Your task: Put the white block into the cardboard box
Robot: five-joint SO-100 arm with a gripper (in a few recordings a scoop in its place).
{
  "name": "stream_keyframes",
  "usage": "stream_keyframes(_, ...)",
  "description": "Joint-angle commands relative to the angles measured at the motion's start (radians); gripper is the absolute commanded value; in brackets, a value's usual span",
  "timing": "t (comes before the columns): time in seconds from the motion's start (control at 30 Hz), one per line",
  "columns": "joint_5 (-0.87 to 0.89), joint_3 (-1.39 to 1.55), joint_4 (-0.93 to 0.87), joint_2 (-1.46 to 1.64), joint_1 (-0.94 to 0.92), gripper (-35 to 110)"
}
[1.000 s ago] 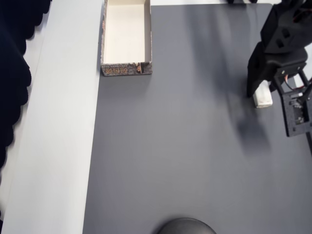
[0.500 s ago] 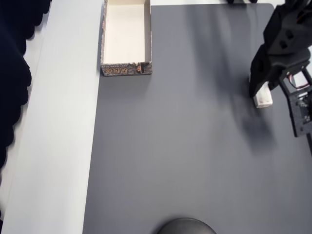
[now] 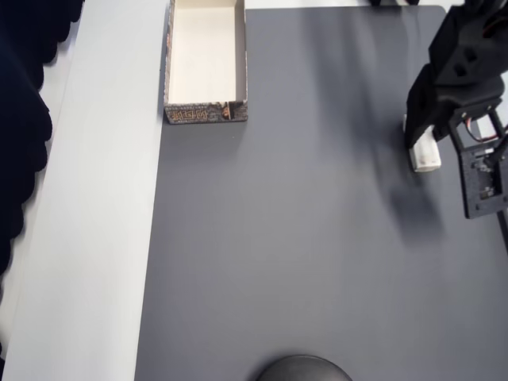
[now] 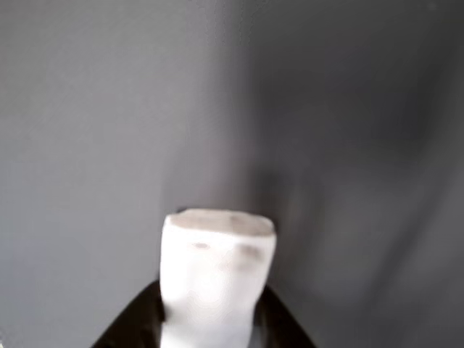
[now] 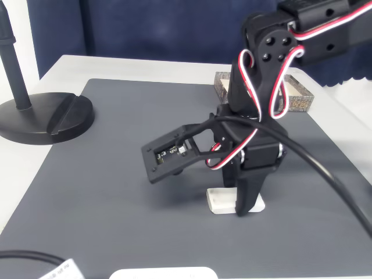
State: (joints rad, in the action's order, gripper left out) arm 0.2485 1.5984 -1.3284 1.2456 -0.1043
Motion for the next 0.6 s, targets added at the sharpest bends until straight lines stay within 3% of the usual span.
stream_keyframes(0.0,-0.014,-0.064,-0.029,0.008,0.003,-2)
stream_keyframes(0.27,-0.015,-0.067,-0.049,0.110,-0.020,-2)
stream_keyframes(0.57,-0.028,-0.041,-0.212,0.328,-0.141,-2)
